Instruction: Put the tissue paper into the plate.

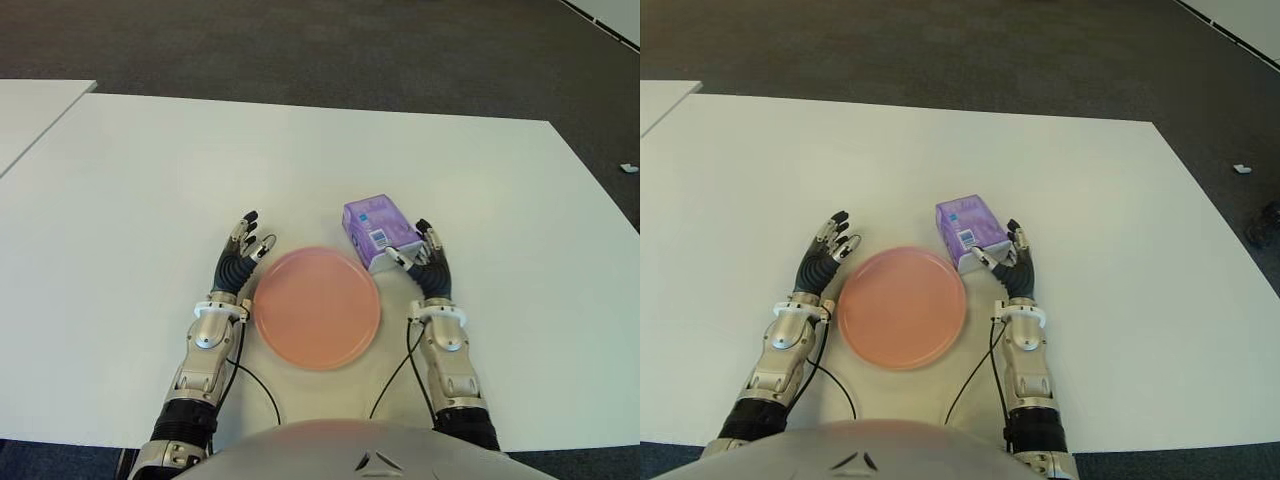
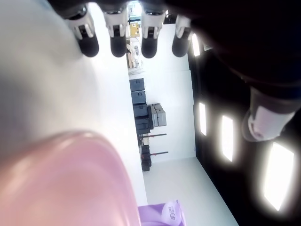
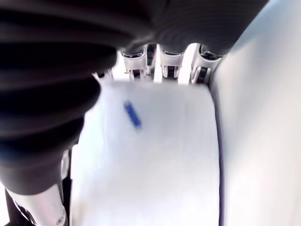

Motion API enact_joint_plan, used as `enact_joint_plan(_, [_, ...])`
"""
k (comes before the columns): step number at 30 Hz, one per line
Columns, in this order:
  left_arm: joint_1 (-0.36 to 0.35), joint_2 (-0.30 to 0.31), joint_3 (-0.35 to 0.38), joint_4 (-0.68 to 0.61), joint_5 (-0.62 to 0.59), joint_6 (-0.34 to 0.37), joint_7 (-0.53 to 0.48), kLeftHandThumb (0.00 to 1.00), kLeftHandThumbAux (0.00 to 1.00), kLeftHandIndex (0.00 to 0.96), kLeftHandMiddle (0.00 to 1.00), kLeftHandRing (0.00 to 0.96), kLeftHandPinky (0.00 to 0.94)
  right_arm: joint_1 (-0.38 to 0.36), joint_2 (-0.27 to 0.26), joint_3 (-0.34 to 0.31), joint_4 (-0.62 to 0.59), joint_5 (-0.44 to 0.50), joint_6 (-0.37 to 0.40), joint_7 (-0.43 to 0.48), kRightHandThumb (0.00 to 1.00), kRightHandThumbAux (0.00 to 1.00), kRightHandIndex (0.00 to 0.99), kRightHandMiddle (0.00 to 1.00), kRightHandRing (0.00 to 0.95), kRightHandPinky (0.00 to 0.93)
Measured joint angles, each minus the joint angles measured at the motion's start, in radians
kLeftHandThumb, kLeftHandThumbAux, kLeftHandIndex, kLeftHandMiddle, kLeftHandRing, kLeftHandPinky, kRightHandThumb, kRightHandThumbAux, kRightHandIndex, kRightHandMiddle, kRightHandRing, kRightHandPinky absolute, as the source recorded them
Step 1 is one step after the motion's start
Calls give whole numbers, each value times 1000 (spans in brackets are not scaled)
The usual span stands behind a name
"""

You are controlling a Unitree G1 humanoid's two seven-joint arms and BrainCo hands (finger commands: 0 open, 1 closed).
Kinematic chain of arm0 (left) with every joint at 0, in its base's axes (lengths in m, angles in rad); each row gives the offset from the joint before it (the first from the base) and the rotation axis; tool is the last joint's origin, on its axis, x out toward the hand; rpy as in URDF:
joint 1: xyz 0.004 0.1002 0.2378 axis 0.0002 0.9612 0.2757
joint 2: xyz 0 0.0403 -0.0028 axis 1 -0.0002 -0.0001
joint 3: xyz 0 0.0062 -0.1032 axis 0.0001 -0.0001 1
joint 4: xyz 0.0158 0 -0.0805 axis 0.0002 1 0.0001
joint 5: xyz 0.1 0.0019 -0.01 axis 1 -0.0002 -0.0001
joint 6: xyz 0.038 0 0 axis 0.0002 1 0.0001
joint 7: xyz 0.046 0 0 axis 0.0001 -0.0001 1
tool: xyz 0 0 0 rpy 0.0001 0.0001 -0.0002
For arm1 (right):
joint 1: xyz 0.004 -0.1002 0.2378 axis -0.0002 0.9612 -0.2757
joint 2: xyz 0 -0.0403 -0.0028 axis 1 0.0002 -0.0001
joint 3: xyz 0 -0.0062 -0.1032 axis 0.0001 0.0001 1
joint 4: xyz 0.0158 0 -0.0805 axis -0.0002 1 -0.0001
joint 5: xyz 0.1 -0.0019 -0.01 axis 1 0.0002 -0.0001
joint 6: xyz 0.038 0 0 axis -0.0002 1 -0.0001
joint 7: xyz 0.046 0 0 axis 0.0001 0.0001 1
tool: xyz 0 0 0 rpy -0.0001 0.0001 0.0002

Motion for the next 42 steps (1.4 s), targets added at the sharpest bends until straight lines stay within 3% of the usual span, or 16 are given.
enact_joint_plan(5, [-7, 0, 1, 14, 9, -1, 10, 0, 474, 0, 0, 0, 0, 14, -21, -66, -118, -26, 116, -57, 146, 735, 0, 17, 14, 40])
enact_joint_plan(10, [-20, 2, 0, 24, 10, -3, 10, 0, 470, 0, 0, 0, 0, -34, -34, -117, -229, -73, 196, -142, 168, 703, 0, 14, 10, 29])
enact_joint_plan(17, [-31, -1, -3, 40, 16, -9, 10, 0, 470, 0, 0, 0, 0, -136, -42, -124, -288, -125, 210, -199, 199, 671, 0, 6, 2, 22])
enact_joint_plan(21, [-37, -1, -2, 51, 17, -15, 17, 0, 468, 0, 0, 0, 0, -204, -52, -116, -287, -152, 202, -209, 278, 624, 0, 1, 0, 6])
enact_joint_plan(26, [-41, -1, -2, 58, 26, -17, 31, 0, 462, 0, 0, 0, 0, -284, -109, -114, -330, -163, 189, -173, 336, 566, 3, 0, 0, 0])
enact_joint_plan(34, [-45, 1, 0, 74, 45, -30, 59, 0, 456, 0, 0, 0, 0, -367, -157, -81, -498, -205, 290, -88, 350, 512, 19, 0, 0, 0])
enact_joint_plan(37, [-45, 2, 0, 83, 53, -46, 69, 0, 456, 0, 0, 0, 0, -396, -176, -43, -495, -254, 316, -64, 349, 507, 40, 0, 0, 0])
enact_joint_plan(42, [-53, 1, -1, 97, 72, -68, 91, 0, 462, 0, 0, 0, 0, -424, -258, 18, -467, -329, 313, 12, 335, 480, 53, 0, 0, 1])
